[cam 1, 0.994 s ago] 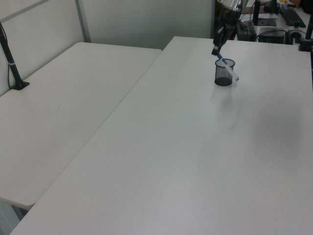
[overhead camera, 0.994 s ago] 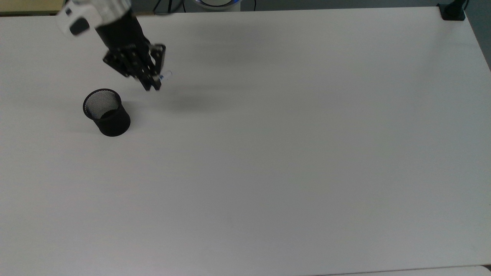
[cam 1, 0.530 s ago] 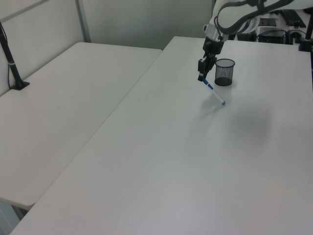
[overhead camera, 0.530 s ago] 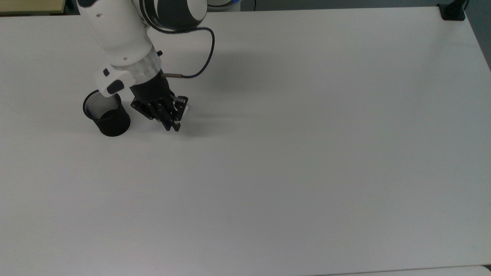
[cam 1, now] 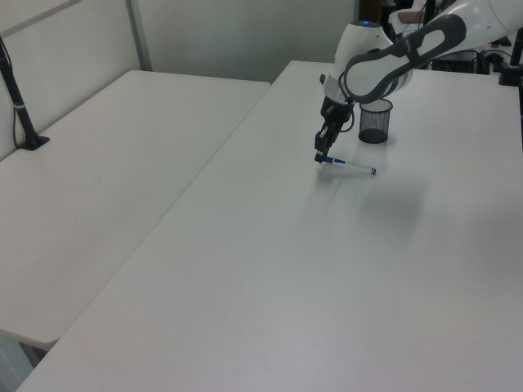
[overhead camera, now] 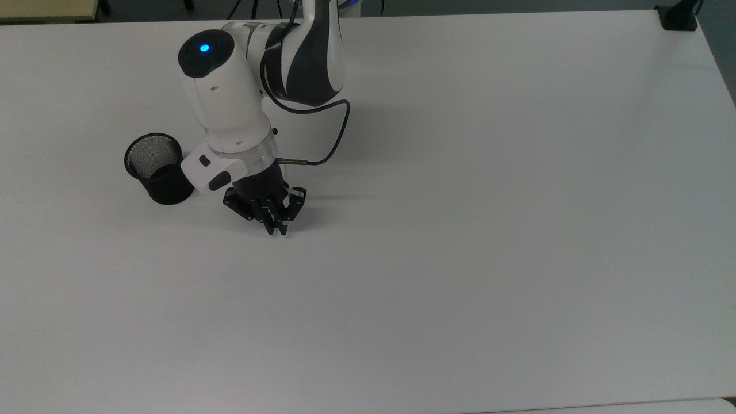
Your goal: Remove the marker
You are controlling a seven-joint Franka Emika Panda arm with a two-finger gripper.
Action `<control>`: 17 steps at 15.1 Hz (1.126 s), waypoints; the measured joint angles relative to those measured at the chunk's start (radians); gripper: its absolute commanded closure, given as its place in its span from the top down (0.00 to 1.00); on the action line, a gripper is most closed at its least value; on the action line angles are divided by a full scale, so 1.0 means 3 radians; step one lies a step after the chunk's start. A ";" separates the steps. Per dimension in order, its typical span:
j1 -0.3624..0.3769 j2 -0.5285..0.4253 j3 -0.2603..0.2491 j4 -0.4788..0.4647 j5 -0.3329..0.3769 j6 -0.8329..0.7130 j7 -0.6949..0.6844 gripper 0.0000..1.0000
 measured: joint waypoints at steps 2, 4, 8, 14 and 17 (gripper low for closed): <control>0.0001 0.0000 0.0013 0.0018 -0.0002 0.0000 0.0000 0.94; -0.0005 -0.0001 0.0013 0.0032 -0.0002 0.0000 0.0000 1.00; -0.0014 -0.0013 0.0013 0.0057 -0.0002 0.0000 0.0000 1.00; -0.0033 -0.0527 0.0012 0.0222 -0.0271 -0.0767 0.0004 1.00; -0.0048 -0.1012 0.0008 0.0316 -0.0541 -0.1581 0.0070 1.00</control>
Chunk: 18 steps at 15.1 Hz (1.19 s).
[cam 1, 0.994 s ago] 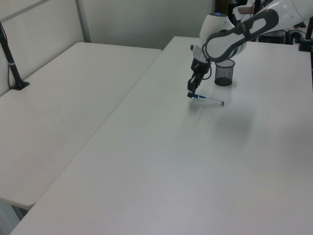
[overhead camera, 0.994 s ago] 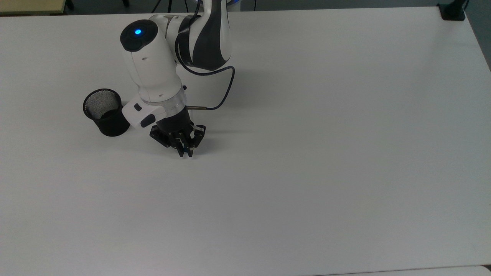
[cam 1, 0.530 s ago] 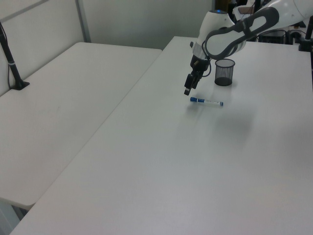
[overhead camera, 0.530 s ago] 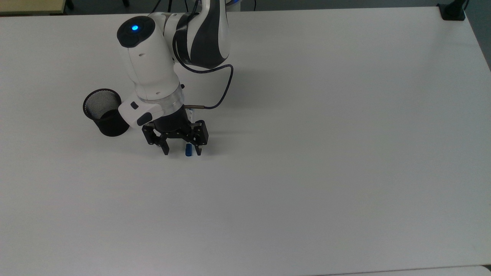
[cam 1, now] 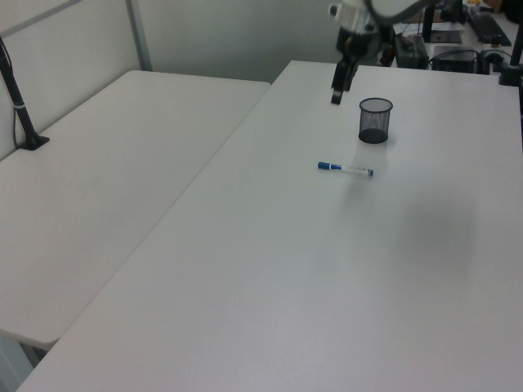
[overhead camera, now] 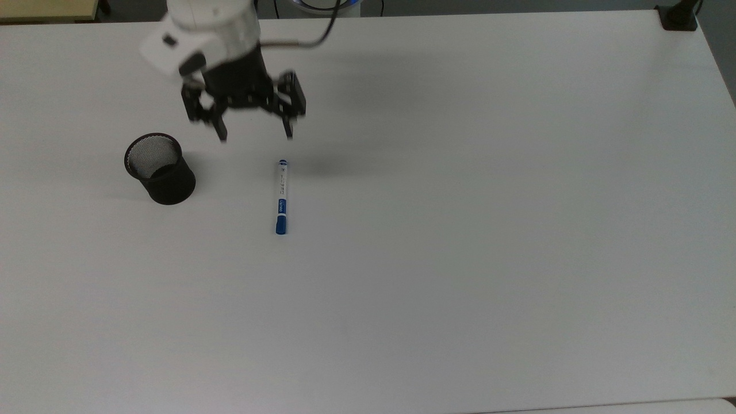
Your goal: Remove the marker
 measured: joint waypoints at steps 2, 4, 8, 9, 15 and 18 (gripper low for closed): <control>-0.0019 -0.0270 -0.0024 0.0061 -0.0030 -0.0474 0.0126 1.00; -0.0061 -0.0500 -0.0043 0.0102 -0.0032 -0.0837 0.0262 1.00; -0.0067 -0.0826 -0.0043 0.0108 -0.0032 -0.1358 0.0686 1.00; -0.0054 -0.0866 -0.0043 0.0103 -0.0032 -0.1418 0.0752 1.00; -0.0001 -0.0852 -0.0038 0.0059 -0.0082 -0.1256 0.0775 1.00; -0.0001 -0.0810 -0.0039 0.0047 -0.0147 -0.1043 0.0574 1.00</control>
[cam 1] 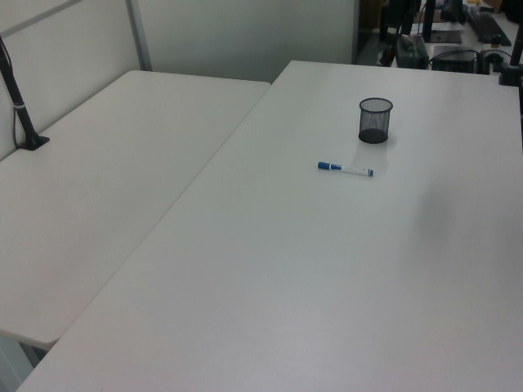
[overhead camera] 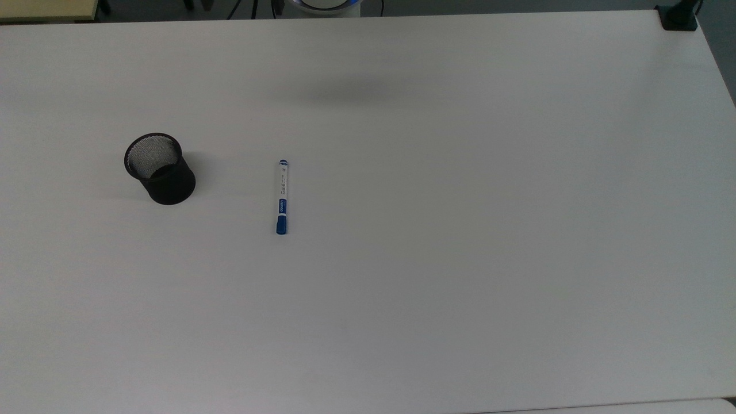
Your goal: Remove the marker
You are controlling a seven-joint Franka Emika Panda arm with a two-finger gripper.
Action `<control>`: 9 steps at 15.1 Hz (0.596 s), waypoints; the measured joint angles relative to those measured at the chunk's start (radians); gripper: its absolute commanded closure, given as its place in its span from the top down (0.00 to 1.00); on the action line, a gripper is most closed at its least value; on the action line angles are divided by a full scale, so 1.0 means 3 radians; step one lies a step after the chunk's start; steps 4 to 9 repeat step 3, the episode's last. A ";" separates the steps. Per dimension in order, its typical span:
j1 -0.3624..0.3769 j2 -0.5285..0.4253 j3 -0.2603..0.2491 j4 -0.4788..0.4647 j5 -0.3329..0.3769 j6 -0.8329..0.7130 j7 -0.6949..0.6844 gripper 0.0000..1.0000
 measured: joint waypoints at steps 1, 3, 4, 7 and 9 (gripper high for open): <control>0.0000 0.0016 0.0000 0.0000 -0.0003 0.0046 -0.0030 1.00; 0.0000 0.0036 0.0000 0.0000 -0.0003 0.0086 -0.0039 1.00; 0.0000 0.0036 0.0000 0.0000 -0.0003 0.0086 -0.0039 1.00; 0.0000 0.0036 0.0000 0.0000 -0.0003 0.0086 -0.0039 1.00; 0.0000 0.0036 0.0000 0.0000 -0.0003 0.0086 -0.0039 1.00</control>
